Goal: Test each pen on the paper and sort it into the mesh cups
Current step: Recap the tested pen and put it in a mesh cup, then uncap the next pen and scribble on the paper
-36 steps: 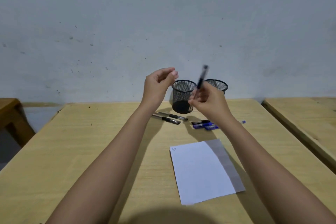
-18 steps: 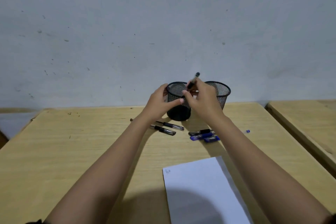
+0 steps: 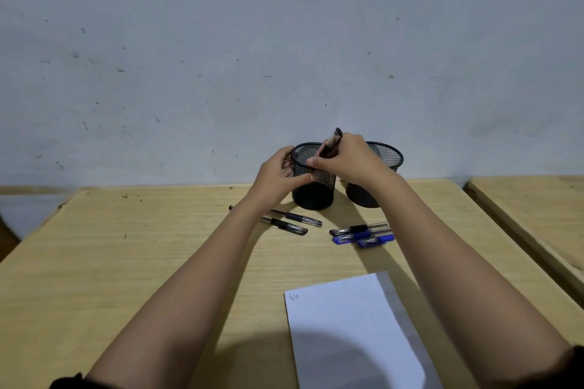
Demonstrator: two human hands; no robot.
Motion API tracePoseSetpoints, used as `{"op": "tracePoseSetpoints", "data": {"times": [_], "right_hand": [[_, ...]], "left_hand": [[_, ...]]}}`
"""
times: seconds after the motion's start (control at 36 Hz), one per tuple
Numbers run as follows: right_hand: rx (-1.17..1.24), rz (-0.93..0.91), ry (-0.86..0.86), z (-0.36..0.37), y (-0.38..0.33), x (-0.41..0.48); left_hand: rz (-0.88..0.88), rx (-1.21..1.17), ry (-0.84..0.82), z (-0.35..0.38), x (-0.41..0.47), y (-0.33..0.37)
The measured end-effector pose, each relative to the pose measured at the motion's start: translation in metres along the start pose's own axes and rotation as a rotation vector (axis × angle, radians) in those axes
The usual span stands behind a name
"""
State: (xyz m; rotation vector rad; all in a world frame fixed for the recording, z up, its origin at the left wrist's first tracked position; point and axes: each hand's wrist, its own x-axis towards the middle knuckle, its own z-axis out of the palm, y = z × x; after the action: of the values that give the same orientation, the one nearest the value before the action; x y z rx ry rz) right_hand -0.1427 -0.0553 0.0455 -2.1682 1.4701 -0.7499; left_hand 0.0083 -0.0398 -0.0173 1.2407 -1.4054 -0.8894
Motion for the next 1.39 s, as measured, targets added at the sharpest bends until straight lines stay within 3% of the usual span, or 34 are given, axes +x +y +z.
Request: {"op": "tracePoseSetpoints", "data": {"times": [0.14, 0.39, 0.67, 0.86, 0.94, 1.11, 1.39], "right_hand": [[0.032, 0.021, -0.057, -0.009, -0.01, 0.004], [0.093, 0.023, 0.117, -0.005, -0.004, -0.004], [0.137, 0.012, 0.219, -0.023, -0.018, -0.031], [0.147, -0.047, 0.378, -0.003, -0.03, -0.068], [0.169, -0.05, 0.331, 0.022, -0.031, -0.082], [0.091, -0.018, 0.072, 0.08, -0.028, -0.091], [-0.237, -0.076, 0.015, 0.116, -0.031, -0.071]], "left_hand": [[-0.008, -0.006, 0.003, 0.001, -0.001, 0.0], [-0.007, 0.051, 0.002, -0.002, -0.001, 0.001], [0.011, 0.252, 0.026, -0.021, -0.025, 0.02], [-0.023, 0.519, -0.007, -0.059, -0.083, 0.006], [-0.085, 0.606, -0.002, -0.072, -0.113, -0.002], [-0.1, 0.848, -0.086, -0.09, -0.151, -0.027], [-0.073, 0.907, -0.089, -0.085, -0.157, -0.033]]}}
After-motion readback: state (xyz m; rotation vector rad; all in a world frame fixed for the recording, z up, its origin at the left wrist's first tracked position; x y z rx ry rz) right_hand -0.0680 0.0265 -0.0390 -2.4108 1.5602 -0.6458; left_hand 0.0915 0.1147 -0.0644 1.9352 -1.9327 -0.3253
